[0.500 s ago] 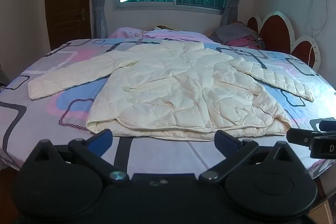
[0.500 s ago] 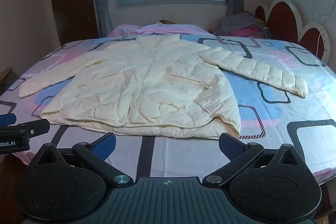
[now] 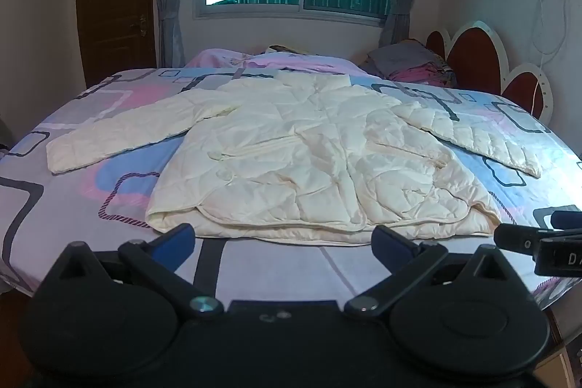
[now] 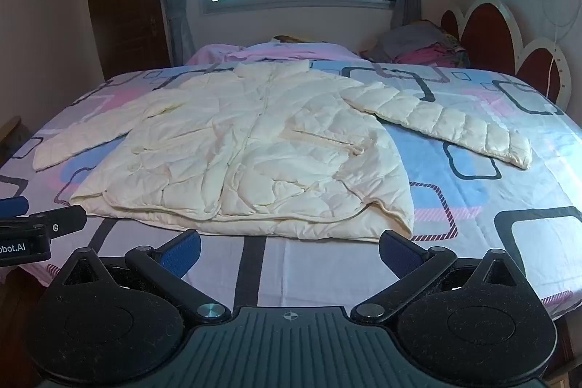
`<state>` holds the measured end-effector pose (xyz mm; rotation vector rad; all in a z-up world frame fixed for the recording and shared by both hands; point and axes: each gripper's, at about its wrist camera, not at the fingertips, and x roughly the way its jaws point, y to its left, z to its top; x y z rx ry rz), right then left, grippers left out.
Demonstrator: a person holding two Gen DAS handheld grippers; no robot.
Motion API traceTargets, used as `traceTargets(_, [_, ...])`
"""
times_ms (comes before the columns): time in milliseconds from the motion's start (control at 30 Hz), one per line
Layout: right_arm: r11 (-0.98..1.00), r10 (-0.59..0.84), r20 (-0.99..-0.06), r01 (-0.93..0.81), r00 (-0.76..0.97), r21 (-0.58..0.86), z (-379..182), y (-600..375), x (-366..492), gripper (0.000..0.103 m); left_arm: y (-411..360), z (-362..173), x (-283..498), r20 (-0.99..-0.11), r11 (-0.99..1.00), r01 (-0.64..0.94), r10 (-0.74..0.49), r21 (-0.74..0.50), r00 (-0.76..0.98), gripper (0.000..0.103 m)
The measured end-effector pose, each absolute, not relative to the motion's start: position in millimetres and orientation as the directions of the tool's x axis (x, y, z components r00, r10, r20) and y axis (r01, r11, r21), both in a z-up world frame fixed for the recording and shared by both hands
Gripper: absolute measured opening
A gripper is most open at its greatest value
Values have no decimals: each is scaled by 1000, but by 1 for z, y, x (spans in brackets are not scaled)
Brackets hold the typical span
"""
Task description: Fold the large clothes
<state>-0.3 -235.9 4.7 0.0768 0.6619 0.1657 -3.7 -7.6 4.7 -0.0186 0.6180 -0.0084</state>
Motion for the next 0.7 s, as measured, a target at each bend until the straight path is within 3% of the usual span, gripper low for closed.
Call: traceTargets(700, [984, 176, -600, -128, 781, 123, 9, -237, -4, 103, 1, 6, -1, -579, 1000, 3, -17, -26, 815, 103])
